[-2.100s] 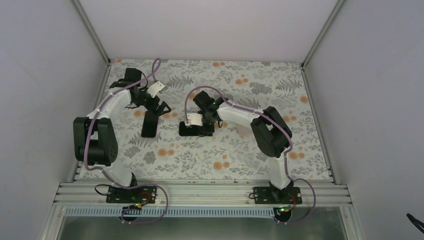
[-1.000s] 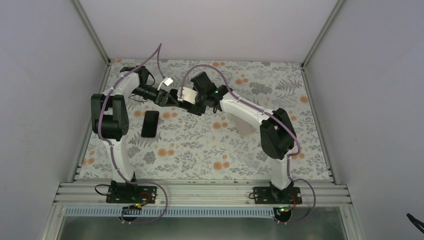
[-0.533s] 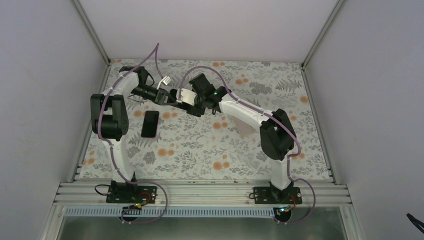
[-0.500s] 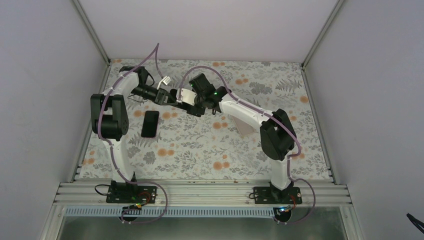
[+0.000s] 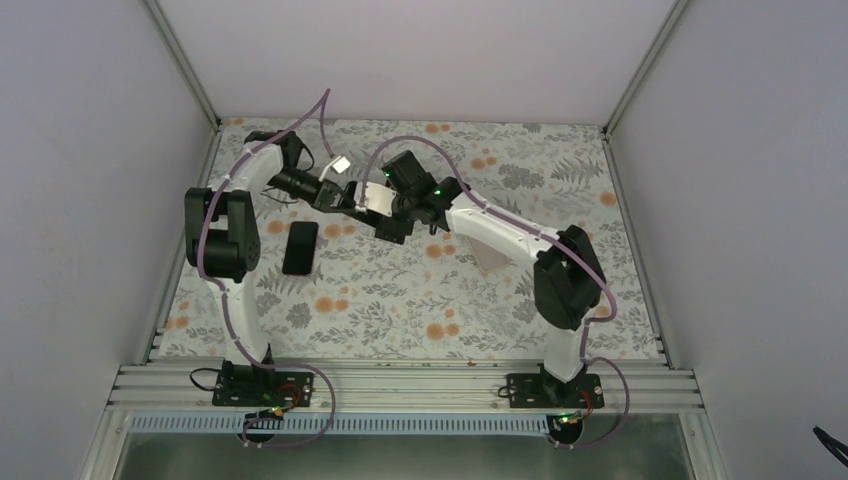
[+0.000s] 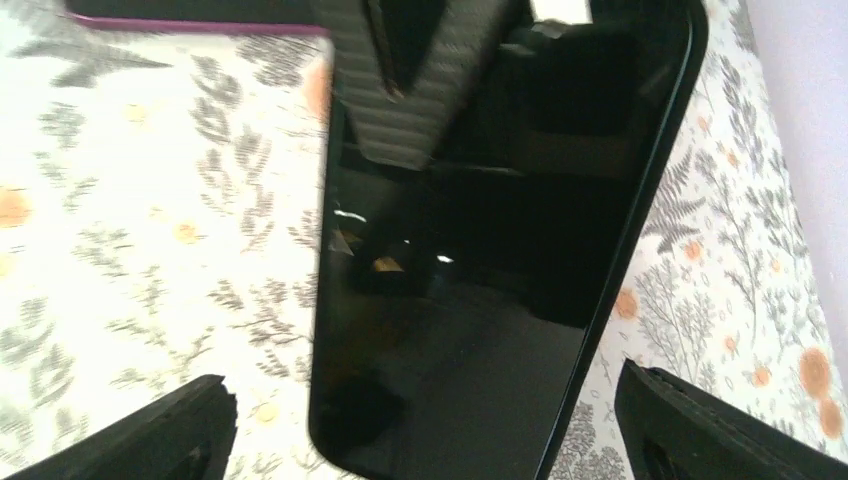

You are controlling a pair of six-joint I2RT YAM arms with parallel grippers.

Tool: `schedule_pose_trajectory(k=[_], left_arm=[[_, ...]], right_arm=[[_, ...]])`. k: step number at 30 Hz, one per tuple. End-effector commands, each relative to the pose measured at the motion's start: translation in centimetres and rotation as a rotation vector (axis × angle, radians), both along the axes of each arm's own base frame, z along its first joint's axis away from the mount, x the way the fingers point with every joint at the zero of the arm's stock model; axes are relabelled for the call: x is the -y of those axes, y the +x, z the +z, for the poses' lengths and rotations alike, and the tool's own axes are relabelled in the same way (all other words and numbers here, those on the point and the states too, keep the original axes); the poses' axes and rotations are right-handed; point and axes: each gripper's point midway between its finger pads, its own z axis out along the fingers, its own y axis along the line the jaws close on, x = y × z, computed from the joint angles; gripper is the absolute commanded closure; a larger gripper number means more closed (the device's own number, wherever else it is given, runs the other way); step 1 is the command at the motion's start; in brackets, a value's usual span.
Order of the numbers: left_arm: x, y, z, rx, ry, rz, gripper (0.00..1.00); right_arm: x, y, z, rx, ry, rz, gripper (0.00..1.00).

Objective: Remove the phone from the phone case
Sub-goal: Pick up the phone at the center of the board.

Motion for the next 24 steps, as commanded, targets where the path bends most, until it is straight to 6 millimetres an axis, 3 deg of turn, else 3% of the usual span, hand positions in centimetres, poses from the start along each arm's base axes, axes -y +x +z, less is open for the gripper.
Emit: schedule_pose_trajectory(k=[1,7,10,13,16,17,24], left_arm=[[0.3,0.4,3.8,0.261,-0.006,-0.077,0.98],[1.8,-1.4,8.9,0.567,0.005,-0.18,0.98],[3.6,-2.2,10.9,0.745,0.043,-0.228,0.98],[5.1,-3.2,12.6,0.802,0.024,-0.262,0.98],[6.1,-4.0,12.7,0.791,0.006,-0.303,0.98],[6.2,-4.1,12.6,0.787,0.0,-0.308,0.98],[6.5,-5.1,11.6,0.755,-0.019,-0.325,0.98]], right_arm=[[1.6,-1.8,4.6,-0.054,0.12,0.053,0.01],[7.1,-2.1,8.4,-0.246,0.335,0.124,0.0],[9.2,-1.9,9.0,-0.32,0.397,0.14,0.02],[10.6,-1.4,9.6,-0.328,0.425,0.123,0.07],[11.5,-1.3,9.4,-0.336,0.446,0.114,0.07],[11.9,-1.6,10.3,-0.31,0.458,0.113,0.08],[13.7,-1.1,10.7,-0.318,0.49,0.094,0.09]])
